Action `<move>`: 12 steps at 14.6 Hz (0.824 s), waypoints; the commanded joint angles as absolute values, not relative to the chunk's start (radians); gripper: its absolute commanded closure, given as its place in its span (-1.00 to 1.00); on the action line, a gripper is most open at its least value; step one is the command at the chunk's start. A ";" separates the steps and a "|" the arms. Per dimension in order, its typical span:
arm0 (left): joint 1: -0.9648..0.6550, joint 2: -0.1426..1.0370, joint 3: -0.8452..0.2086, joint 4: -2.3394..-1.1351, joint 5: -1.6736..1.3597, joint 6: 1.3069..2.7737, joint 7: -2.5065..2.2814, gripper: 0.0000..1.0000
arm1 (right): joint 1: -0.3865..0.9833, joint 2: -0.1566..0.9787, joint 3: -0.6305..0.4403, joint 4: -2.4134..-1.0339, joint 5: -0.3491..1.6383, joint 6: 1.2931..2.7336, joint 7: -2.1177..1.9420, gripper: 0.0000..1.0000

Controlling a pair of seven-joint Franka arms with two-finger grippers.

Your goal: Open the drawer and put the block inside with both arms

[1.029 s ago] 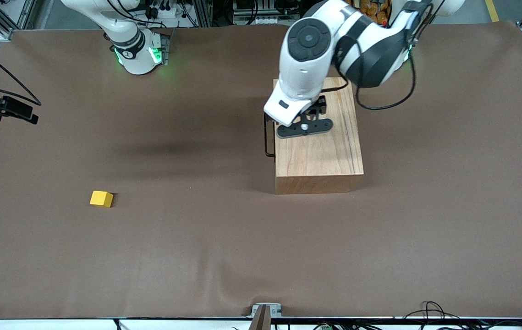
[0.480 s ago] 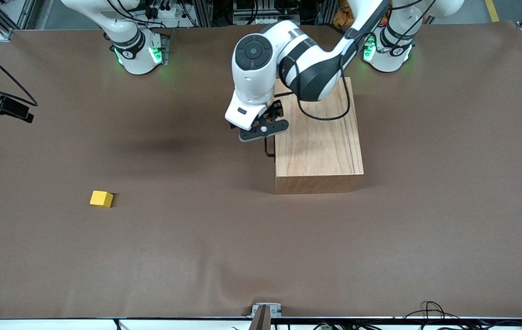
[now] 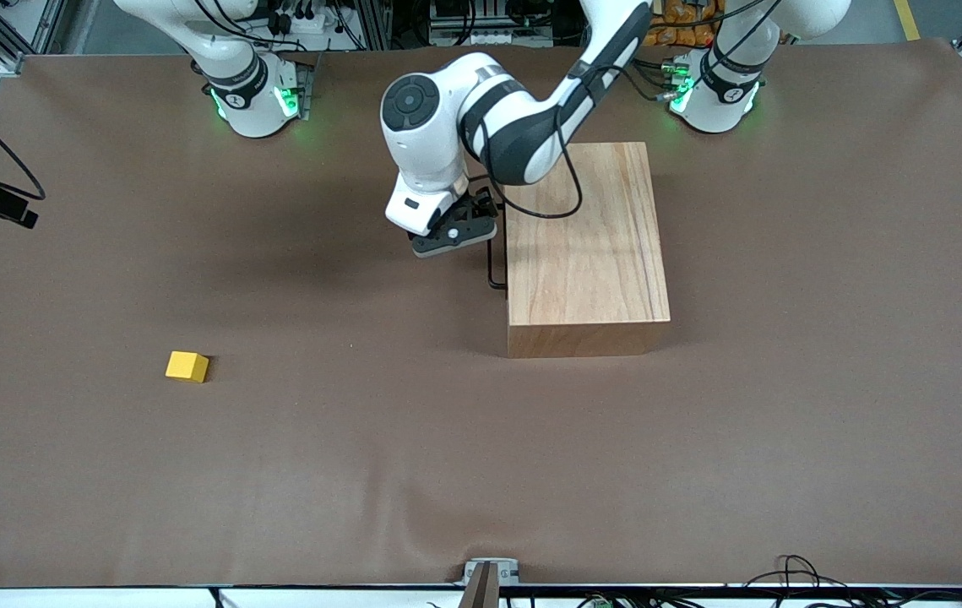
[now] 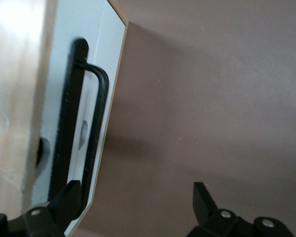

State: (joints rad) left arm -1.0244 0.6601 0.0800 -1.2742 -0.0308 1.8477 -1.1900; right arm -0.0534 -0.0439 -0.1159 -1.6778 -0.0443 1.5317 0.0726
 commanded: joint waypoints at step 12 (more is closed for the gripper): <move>-1.057 0.722 0.097 -1.246 0.104 1.766 -1.066 -1.00 | 0.008 -0.048 -0.094 -1.701 -0.057 1.579 0.078 -1.00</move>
